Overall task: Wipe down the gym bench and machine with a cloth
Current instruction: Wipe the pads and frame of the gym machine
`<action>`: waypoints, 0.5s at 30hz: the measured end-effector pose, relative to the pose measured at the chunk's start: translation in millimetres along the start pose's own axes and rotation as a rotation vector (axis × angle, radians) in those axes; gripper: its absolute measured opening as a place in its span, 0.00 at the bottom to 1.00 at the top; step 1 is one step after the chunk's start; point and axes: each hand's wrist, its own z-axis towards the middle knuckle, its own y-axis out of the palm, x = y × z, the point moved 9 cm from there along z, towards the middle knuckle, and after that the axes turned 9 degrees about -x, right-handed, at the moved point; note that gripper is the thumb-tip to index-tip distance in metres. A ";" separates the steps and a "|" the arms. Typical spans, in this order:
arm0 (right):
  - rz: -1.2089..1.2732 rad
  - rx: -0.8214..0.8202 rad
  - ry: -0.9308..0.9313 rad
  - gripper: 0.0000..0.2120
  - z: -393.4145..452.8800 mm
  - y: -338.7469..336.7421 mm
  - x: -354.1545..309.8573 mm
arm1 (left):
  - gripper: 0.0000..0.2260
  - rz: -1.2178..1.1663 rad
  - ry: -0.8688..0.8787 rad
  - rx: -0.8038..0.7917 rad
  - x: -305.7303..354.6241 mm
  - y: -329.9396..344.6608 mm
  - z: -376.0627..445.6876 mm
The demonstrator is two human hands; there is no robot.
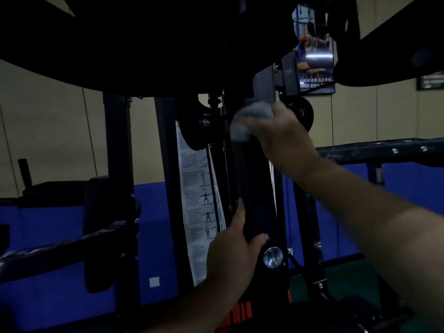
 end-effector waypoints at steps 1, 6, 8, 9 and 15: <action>0.026 0.010 0.031 0.16 16.9 -5.0 6.8 | 0.37 -0.017 0.012 -0.011 -0.5 0.9 -0.2; -0.028 -0.047 0.018 0.16 21.8 10.0 7.2 | 0.34 -0.160 0.005 -0.102 -14.4 14.0 -11.1; -0.103 -0.090 -0.040 0.13 -14.1 25.7 0.2 | 0.33 -0.191 -0.020 -0.112 -22.2 19.8 -18.9; -0.105 -0.144 -0.042 0.17 -37.6 36.5 -2.7 | 0.33 -0.200 -0.021 -0.113 -24.2 22.9 -22.2; 0.029 -0.314 -0.031 0.35 -142.3 54.3 -17.6 | 0.34 -0.218 -0.058 -0.119 -26.7 31.7 -33.3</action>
